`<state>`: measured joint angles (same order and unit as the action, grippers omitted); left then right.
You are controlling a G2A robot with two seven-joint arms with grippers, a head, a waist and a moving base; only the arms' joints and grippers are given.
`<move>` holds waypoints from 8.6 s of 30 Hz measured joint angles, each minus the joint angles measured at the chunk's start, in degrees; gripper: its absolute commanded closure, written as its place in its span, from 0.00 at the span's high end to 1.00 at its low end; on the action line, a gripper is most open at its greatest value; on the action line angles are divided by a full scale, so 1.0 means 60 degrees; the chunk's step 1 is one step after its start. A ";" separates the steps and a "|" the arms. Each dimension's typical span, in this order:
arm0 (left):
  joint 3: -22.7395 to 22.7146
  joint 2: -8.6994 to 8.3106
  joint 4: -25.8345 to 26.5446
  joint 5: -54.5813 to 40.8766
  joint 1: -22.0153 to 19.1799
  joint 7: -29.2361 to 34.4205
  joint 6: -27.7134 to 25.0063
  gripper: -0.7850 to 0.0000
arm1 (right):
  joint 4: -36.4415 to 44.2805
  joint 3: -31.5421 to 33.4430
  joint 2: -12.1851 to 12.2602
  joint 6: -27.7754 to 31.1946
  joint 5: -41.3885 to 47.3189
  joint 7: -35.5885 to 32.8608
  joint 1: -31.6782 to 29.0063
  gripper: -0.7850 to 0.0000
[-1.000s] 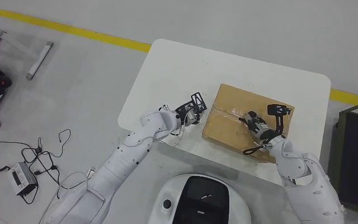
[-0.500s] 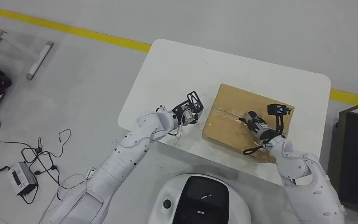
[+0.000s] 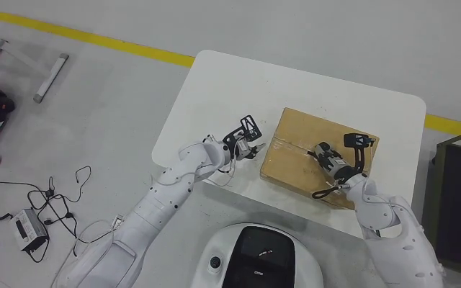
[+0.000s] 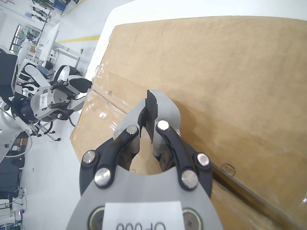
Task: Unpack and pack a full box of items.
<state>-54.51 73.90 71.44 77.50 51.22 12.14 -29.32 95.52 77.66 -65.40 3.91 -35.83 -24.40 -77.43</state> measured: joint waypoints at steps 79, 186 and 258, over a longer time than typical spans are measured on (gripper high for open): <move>0.0311 0.0167 0.0218 0.3843 0.0284 -0.1381 0.2014 0.00 | -0.0258 -0.0230 -0.0108 0.0145 -0.0182 -0.0363 0.0310 0.00; -0.0060 0.0496 0.1171 1.0929 0.0915 -0.1138 0.4716 0.00 | -0.1121 -0.1231 -0.0380 0.0349 -0.0634 -0.0389 0.1240 0.00; 0.0280 0.1418 -0.3152 0.9013 -0.1122 -0.2951 0.5335 0.00 | -0.0503 -0.0834 -0.0358 0.0485 -0.0548 -0.0574 0.0889 0.00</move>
<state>-52.83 82.41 52.53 131.58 44.49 -5.56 2.69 92.50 72.66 -67.55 6.82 -39.12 -27.85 -72.10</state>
